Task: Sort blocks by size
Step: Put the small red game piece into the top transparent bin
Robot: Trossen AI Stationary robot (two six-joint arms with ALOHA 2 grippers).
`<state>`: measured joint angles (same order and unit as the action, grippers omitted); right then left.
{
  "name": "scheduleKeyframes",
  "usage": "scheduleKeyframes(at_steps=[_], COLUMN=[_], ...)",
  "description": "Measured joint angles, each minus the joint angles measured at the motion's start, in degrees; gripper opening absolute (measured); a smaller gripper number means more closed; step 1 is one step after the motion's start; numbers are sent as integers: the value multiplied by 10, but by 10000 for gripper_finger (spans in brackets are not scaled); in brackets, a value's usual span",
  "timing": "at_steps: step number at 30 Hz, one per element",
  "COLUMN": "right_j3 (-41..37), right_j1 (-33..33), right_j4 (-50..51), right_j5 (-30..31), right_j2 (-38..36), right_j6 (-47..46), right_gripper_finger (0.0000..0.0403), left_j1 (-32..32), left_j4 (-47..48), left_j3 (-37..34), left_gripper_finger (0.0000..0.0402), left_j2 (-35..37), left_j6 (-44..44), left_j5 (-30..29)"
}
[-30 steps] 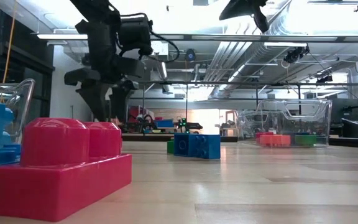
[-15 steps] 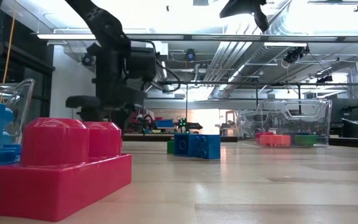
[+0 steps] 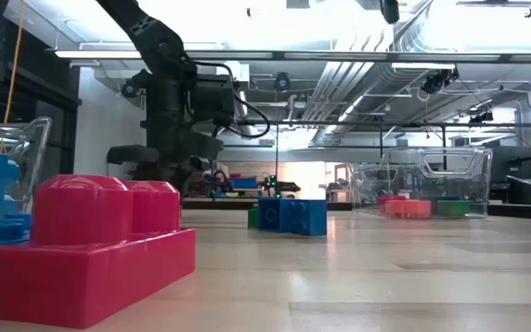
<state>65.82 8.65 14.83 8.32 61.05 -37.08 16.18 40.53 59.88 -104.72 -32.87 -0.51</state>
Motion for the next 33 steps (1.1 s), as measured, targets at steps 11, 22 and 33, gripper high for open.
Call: scheduleKeyframes(at_steps=[11, 22, 33], right_j3=[0, 0, 0], right_j1=[-34, -34, -34], right_j4=[-35, -35, -35], right_j5=[77, 137, 138], right_j2=[-95, -94, -91], right_j6=[82, 102, 102], right_gripper_finger=[0, 0, 0], left_j1=[3, -53, -40], left_j4=[-210, -402, -389], left_j3=[28, 228, 575], left_gripper_finger=[96, 96, 106], left_j2=[47, -89, -337], left_j6=[208, 255, 327], left_j5=[64, 55, 14])
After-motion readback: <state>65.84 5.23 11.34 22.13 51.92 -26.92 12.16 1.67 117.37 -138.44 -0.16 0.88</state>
